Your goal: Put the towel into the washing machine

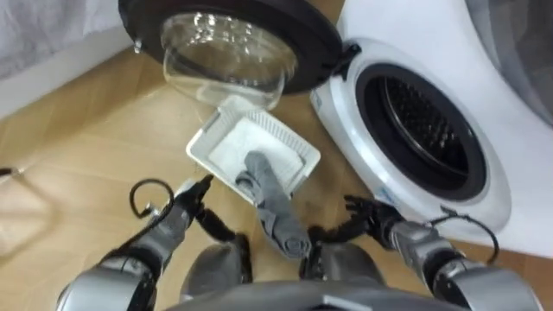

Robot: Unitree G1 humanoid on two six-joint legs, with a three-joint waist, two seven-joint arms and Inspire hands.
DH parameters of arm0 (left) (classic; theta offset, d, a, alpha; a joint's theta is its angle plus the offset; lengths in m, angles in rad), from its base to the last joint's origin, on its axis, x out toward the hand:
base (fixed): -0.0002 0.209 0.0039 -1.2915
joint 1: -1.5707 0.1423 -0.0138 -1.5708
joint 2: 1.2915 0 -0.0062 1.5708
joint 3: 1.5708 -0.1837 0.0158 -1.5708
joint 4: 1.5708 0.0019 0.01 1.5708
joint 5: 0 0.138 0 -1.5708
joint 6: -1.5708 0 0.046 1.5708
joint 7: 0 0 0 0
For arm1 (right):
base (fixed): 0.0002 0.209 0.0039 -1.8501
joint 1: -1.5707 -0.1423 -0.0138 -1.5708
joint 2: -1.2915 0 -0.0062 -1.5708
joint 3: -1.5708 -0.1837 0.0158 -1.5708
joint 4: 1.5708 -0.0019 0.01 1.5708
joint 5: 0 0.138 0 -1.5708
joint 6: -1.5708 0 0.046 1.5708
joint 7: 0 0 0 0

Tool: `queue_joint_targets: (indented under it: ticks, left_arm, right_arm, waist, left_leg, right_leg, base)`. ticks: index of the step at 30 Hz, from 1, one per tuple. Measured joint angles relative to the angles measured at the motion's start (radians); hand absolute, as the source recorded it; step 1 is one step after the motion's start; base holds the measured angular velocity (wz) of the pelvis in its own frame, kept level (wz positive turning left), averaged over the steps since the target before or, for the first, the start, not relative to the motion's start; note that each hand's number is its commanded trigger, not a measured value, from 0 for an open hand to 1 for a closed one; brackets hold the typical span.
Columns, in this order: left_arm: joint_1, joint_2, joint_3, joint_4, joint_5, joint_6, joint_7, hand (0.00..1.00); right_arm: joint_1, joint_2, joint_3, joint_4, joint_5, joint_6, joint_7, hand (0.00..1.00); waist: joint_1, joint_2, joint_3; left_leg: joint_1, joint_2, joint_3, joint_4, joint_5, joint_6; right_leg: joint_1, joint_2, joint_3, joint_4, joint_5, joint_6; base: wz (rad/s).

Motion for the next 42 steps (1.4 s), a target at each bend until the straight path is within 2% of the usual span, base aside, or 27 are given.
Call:
queue_joint_targets:
  ticks: [1, 2, 6, 8, 11, 15, 17, 19, 22, 25, 30, 32, 33, 34, 37, 42]
  left_arm:
    - [-0.028, 0.000, -0.024, 0.000, 0.008, -0.001, 0.008, 0.00]
    - [-0.057, 0.002, -0.047, 0.000, 0.017, -0.005, 0.018, 0.00]
    - [-0.134, 0.010, -0.141, 0.000, 0.059, -0.011, 0.038, 0.00]
    - [-0.187, 0.011, -0.198, -0.001, 0.081, -0.016, 0.054, 0.00]
    - [-0.243, 0.011, -0.232, -0.002, 0.132, -0.021, 0.080, 0.00]
    - [-0.277, 0.032, -0.282, -0.031, 0.176, -0.040, 0.129, 0.00]
    - [-0.290, 0.044, -0.306, -0.064, 0.202, -0.042, 0.162, 0.00]
    - [-0.315, 0.046, -0.320, -0.073, 0.215, -0.047, 0.185, 0.00]
    - [-0.347, 0.043, -0.346, -0.084, 0.232, -0.056, 0.227, 0.00]
    - [-0.363, 0.043, -0.368, -0.102, 0.270, -0.074, 0.273, 0.00]
    - [-0.380, 0.044, -0.411, -0.105, 0.314, -0.079, 0.315, 0.00]
    - [-0.381, 0.046, -0.451, -0.105, 0.315, -0.079, 0.330, 0.00]
    - [-0.381, 0.046, -0.463, -0.105, 0.315, -0.079, 0.332, 0.36]
    - [-0.382, 0.047, -0.483, -0.104, 0.316, -0.079, 0.335, 1.00]
    - [-0.386, 0.047, -0.526, -0.101, 0.316, -0.081, 0.335, 1.00]
    - [-0.389, 0.053, -0.593, -0.101, 0.310, -0.083, 0.328, 1.00]
  right_arm:
    - [-0.023, 0.000, 0.016, -0.003, 0.007, 0.000, -0.012, 0.00]
    - [-0.048, 0.000, 0.030, -0.009, 0.013, -0.001, -0.017, 0.00]
    - [-0.101, 0.001, 0.081, -0.028, 0.039, -0.014, -0.013, 0.00]
    - [-0.132, 0.001, 0.110, -0.048, 0.071, -0.021, -0.013, 0.00]
    - [-0.172, 0.007, 0.127, -0.060, 0.097, -0.025, -0.011, 0.00]
    - [-0.193, -0.012, 0.164, -0.121, 0.140, -0.047, -0.021, 0.00]
    - [-0.208, -0.012, 0.187, -0.133, 0.150, -0.065, -0.031, 0.00]
    - [-0.224, -0.012, 0.198, -0.149, 0.150, -0.084, -0.050, 0.00]
    - [-0.245, -0.013, 0.207, -0.169, 0.150, -0.088, -0.061, 0.00]
    - [-0.248, -0.022, 0.223, -0.204, 0.157, -0.108, -0.076, 0.00]
    - [-0.266, -0.015, 0.251, -0.227, 0.156, -0.110, -0.097, 0.00]
    - [-0.276, -0.014, 0.273, -0.231, 0.157, -0.110, -0.099, 0.00]
    - [-0.278, -0.014, 0.278, -0.231, 0.157, -0.110, -0.100, 0.00]
    - [-0.283, -0.014, 0.291, -0.231, 0.158, -0.110, -0.106, 0.00]
    - [-0.298, -0.007, 0.324, -0.231, 0.158, -0.116, -0.111, 0.00]
    - [-0.314, -0.006, 0.351, -0.235, 0.200, -0.128, -0.110, 0.00]
  waist:
    - [-0.001, -0.001, 0.0092]
    - [-0.010, 0.001, 0.0151]
    - [-0.040, 0.002, 0.0220]
    - [-0.054, 0.002, 0.0312]
    - [-0.074, 0.003, 0.0387]
    - [-0.080, 0.003, 0.0394]
    - [-0.082, 0.003, 0.0394]
    - [-0.086, 0.003, 0.0392]
    - [-0.086, 0.004, 0.0391]
    - [-0.087, 0.003, 0.0384]
    - [-0.085, 0.003, 0.0382]
    - [-0.088, 0.003, 0.0382]
    - [-0.089, 0.003, 0.0382]
    - [-0.091, 0.003, 0.0382]
    - [-0.100, 0.003, 0.0380]
    - [-0.117, 0.000, 0.0372]
  left_leg:
    - [-0.049, 0.002, 0.006, 0.031, 0.000, 0.001]
    - [-0.110, 0.005, 0.006, 0.068, -0.002, 0.004]
    - [-0.269, 0.007, 0.008, 0.162, -0.007, 0.011]
    - [-0.373, 0.014, 0.013, 0.231, -0.018, 0.015]
    - [-0.498, 0.022, 0.017, 0.312, -0.025, 0.016]
    - [-0.644, 0.052, 0.020, 0.441, -0.060, 0.015]
    - [-0.730, 0.069, 0.016, 0.528, -0.088, 0.012]
    - [-0.788, 0.071, 0.004, 0.572, -0.097, 0.005]
    - [-0.859, 0.089, -0.008, 0.639, -0.119, -0.003]
    - [-0.902, 0.101, -0.010, 0.671, -0.128, -0.008]
    - [-0.947, 0.118, -0.012, 0.693, -0.136, -0.017]
    - [-0.953, 0.121, -0.011, 0.693, -0.136, -0.019]
    - [-0.954, 0.121, -0.011, 0.694, -0.136, -0.019]
    - [-0.954, 0.121, -0.011, 0.694, -0.136, -0.020]
    - [-0.957, 0.121, -0.013, 0.694, -0.138, -0.027]
    - [-0.969, 0.120, -0.016, 0.691, -0.137, -0.027]
  right_leg:
    - [-0.048, 0.000, 0.009, 0.021, 0.003, -0.007]
    - [-0.105, -0.001, 0.012, 0.048, 0.006, -0.013]
    - [-0.265, -0.013, 0.022, 0.139, 0.004, -0.028]
    - [-0.370, -0.016, 0.037, 0.202, -0.004, -0.036]
    - [-0.497, -0.016, 0.049, 0.276, -0.008, -0.044]
    - [-0.638, -0.017, 0.048, 0.382, -0.023, -0.067]
    - [-0.723, -0.018, 0.048, 0.462, -0.045, -0.080]
    - [-0.779, -0.016, 0.047, 0.504, -0.053, -0.085]
    - [-0.842, -0.002, 0.044, 0.552, -0.061, -0.096]
    - [-0.886, 0.006, 0.044, 0.578, -0.064, -0.101]
    - [-0.932, 0.025, 0.046, 0.591, -0.060, -0.111]
    - [-0.941, 0.029, 0.047, 0.594, -0.060, -0.114]
    - [-0.942, 0.028, 0.047, 0.596, -0.061, -0.116]
    - [-0.944, 0.027, 0.047, 0.599, -0.064, -0.119]
    - [-0.947, 0.026, 0.044, 0.603, -0.070, -0.123]
    - [-0.955, 0.020, 0.036, 0.601, -0.071, -0.125]
  base:
    - [-0.11]
    - [-0.09]
    - [-0.01]
    - [-0.03]
    - [-0.06]
    - [-0.14]
    - [-0.10]
    - [0.00]
    - [-0.12]
    - [-0.10]
    - [-0.11]
    - [-0.02]
    - [0.00]
    - [0.03]
    - [0.04]
    - [0.01]
